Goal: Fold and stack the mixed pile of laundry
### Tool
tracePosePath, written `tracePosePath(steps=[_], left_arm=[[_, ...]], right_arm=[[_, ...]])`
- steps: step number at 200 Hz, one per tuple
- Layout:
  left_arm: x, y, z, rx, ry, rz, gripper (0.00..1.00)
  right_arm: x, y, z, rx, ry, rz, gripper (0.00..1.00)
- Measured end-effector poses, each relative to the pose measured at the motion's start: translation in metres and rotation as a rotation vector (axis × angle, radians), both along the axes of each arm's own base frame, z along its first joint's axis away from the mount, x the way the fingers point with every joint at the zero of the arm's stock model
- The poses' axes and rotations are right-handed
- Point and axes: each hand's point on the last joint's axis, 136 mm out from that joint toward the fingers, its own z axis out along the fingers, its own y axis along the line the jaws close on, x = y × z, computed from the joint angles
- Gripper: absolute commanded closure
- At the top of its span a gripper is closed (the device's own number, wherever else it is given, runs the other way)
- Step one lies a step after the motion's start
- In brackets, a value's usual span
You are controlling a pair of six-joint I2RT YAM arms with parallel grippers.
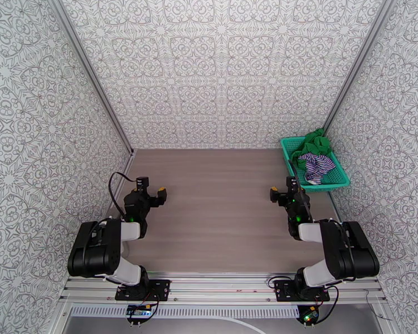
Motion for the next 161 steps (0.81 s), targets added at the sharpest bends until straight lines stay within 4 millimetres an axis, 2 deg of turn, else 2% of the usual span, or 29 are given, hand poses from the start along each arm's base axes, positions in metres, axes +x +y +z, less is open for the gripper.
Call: tracePosePath(steps=[161], left_arm=[[0.0005,-0.0052,-0.0002,0.005,0.001,-0.005,0.01]], right_arm=[[0.0000,0.0000,0.0000,0.000,0.000,0.000,0.01]])
